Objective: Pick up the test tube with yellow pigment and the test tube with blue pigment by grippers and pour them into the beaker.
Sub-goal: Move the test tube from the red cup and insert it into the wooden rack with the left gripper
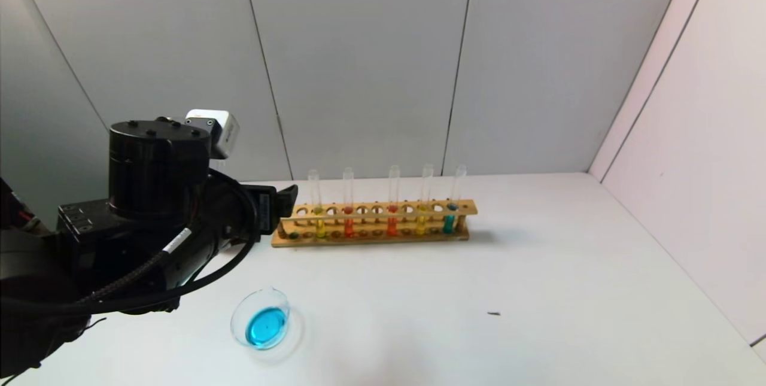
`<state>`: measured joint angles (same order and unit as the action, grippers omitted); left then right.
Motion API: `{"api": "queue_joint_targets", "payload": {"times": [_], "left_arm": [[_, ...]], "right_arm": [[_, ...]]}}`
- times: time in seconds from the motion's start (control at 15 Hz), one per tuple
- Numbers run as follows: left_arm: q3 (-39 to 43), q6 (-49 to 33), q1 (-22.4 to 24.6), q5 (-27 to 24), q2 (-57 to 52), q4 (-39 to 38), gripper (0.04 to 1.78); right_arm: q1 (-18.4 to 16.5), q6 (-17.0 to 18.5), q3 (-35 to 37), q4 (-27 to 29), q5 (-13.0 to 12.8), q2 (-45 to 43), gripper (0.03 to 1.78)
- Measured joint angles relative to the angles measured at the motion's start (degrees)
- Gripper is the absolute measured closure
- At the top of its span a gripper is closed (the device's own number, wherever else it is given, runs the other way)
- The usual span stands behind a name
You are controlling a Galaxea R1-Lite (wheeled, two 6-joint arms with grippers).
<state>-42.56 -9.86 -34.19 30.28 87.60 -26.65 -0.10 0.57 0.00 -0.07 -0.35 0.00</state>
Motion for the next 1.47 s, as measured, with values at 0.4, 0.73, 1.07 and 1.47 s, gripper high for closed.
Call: {"api": "queue_joint_targets", "payload": {"times": [0.4, 0.73, 1.07, 1.47], "left_arm": [[-0.3, 0.4, -0.4, 0.4, 9.4, -9.7, 0.07], [-4.6, 0.4, 1.6, 0.2, 19.1, -15.3, 0.07], [-10.5, 0.7, 4.6, -1.5, 25.3, -15.7, 0.07], [-14.7, 0.6, 6.1, -3.8, 29.5, -15.8, 0.07]], "right_arm": [[0.0, 0.0, 0.0, 0.0, 0.0, 0.0, 0.11], [0.0, 0.0, 0.0, 0.0, 0.0, 0.0, 0.11], [0.0, 0.0, 0.0, 0.0, 0.0, 0.0, 0.11], [0.0, 0.0, 0.0, 0.0, 0.0, 0.0, 0.11]]}}
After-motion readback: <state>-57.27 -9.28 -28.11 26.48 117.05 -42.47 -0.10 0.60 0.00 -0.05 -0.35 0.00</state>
